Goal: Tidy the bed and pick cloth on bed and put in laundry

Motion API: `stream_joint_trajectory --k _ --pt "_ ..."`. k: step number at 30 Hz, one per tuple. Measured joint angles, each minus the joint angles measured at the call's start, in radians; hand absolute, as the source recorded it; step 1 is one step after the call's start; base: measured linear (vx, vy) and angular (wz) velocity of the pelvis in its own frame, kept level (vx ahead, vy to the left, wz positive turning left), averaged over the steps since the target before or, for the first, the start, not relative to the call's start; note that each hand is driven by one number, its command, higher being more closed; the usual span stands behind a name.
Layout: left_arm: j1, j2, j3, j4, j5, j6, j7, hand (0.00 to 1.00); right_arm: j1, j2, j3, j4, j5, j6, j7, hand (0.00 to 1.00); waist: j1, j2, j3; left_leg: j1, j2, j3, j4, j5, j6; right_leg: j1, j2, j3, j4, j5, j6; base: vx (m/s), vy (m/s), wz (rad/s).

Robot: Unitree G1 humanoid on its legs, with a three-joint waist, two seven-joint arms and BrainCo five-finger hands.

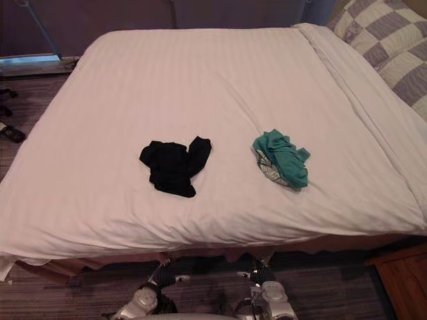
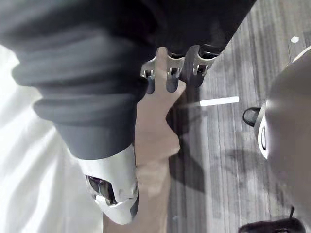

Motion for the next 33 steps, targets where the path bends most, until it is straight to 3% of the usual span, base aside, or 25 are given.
stream_joint_trajectory --k 4,6,11,14,16,18,20,24,29,33 --pt "0.011 0.002 0.091 0.019 0.027 0.005 0.002 0.0 0.004 0.005 -0.086 0.028 0.013 -0.001 -0.01 0.0 -0.001 -0.009 -0.005 0.024 -0.007 0.015 -0.04 0.012 0.002 0.008 0.006 0.017 -0.021 0.021 0.005 -0.01 0.017 -0.13" --pt "0.016 0.001 0.206 0.043 0.025 0.012 0.009 0.0 0.014 0.011 -0.187 0.05 0.038 0.007 -0.027 0.0 -0.001 -0.015 -0.008 0.033 -0.012 0.016 -0.044 0.012 0.002 0.021 0.004 0.018 -0.036 0.026 0.006 0.0 0.0 0.0" --pt "0.094 0.032 0.706 0.058 -0.097 0.065 0.082 0.0 0.094 0.004 -0.481 0.015 0.117 0.046 -0.118 0.0 -0.002 -0.016 -0.009 0.049 -0.016 0.017 -0.045 0.012 0.003 0.045 0.002 0.022 -0.048 0.03 0.008 0.01 0.0 0.01" --pt "0.164 0.066 0.916 0.045 -0.135 0.103 0.118 0.0 0.163 -0.006 -0.53 -0.161 0.119 0.053 -0.177 0.0 -0.001 -0.004 -0.017 0.057 -0.016 0.034 -0.051 0.012 0.002 0.052 0.001 0.023 -0.05 0.03 0.008 -0.03 0.001 -0.01" --pt "0.194 0.089 0.968 -0.016 -0.136 0.123 0.143 0.0 0.196 -0.025 -0.534 -0.298 0.112 0.052 -0.206 0.0 0.003 0.006 -0.024 0.047 -0.015 0.035 -0.054 0.01 0.001 0.054 0.002 0.023 -0.058 0.031 0.01 -0.1 -0.003 0.04" --pt "0.207 0.114 0.966 -0.109 -0.132 0.125 0.166 0.0 0.202 -0.051 -0.542 -0.403 0.082 0.051 -0.226 0.0 0.011 0.016 -0.037 0.042 -0.015 0.034 -0.055 0.009 0.001 0.059 0.004 0.021 -0.074 0.036 0.008 -0.09 -0.002 0.09" --pt "0.199 0.196 0.867 -0.273 -0.081 0.12 0.201 0.0 0.188 -0.12 -0.545 -0.518 -0.034 0.049 -0.246 0.0 0.025 0.026 -0.047 0.04 -0.017 0.016 -0.055 0.01 0.002 0.065 0.004 0.014 -0.08 0.043 0.008 -0.08 0.0 0.1" --pt "0.137 0.371 0.723 -0.469 0.045 0.102 0.238 0.0 0.134 -0.274 -0.521 -0.582 -0.267 0.05 -0.247 0.0 0.027 0.027 -0.082 0.011 -0.018 0.001 -0.054 0.016 -0.004 0.041 0.007 0.019 -0.085 0.054 0.001 -0.04 0.004 0.03" --pt "-0.062 0.538 0.493 -0.585 0.193 0.06 0.238 0.0 0.001 -0.511 -0.356 -0.589 -0.499 0.049 -0.242 0.0 0.009 0.026 -0.086 -0.003 -0.021 0.008 -0.054 0.032 0.005 0.018 0.008 0.067 -0.086 0.075 0.002 -0.01 0.009 -0.06" --pt "-0.225 0.577 0.317 -0.586 0.242 0.024 0.214 0.0 -0.166 -0.622 -0.18 -0.589 -0.553 0.035 -0.228 0.0 -0.005 0.03 -0.074 -0.045 -0.019 0.03 -0.047 0.052 0.021 -0.046 0.012 0.094 -0.083 0.099 -0.007 -0.02 0.008 -0.15"
